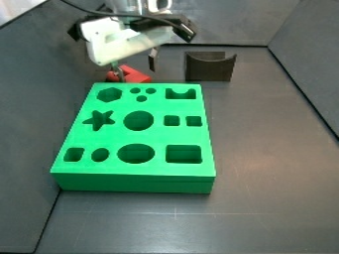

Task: Pick up the square-circle object. Move up. Place the square-circle object on the fixture. Regrasp the square-circle object. Rotate the square-circle object. Move to above the board. Insert the square-circle object.
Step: Pick up the square-circle object.

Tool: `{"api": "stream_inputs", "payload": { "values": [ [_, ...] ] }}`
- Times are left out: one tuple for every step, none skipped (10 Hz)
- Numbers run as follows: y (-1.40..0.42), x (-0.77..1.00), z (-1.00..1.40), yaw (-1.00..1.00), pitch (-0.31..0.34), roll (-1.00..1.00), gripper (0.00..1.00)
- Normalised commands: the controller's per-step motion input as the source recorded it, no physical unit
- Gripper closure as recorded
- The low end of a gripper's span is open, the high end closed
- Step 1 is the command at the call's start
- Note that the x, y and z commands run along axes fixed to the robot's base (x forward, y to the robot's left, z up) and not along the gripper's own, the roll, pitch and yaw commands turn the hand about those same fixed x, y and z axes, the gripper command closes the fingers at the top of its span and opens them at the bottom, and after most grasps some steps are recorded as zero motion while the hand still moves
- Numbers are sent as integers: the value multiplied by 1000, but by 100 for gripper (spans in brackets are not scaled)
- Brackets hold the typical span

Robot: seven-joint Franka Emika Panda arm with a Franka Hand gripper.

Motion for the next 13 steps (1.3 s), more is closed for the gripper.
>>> {"api": "stream_inputs", "payload": {
  "values": [
    [0, 0, -200, 0, 0, 6, 0],
    [0, 0, -109, 0, 0, 0, 0],
    [0, -49, -40, 0, -20, -6, 0],
    [0, -66, -89, 0, -27, 0, 0],
    [46, -71, -160, 551, -50, 137, 0],
    [6, 0, -163, 649, -36, 149, 0],
    [0, 0, -189, 514, -44, 124, 0],
    [0, 0, -214, 223, -33, 51, 0],
    [0, 0, -254, 146, -37, 56, 0],
    [0, -11, -140, 14, -14, 0, 0],
    [0, 0, -51, 0, 0, -80, 0],
    [-34, 0, 0, 0, 13, 73, 0],
    [0, 0, 0, 0, 0, 0, 100]
  ]
}}
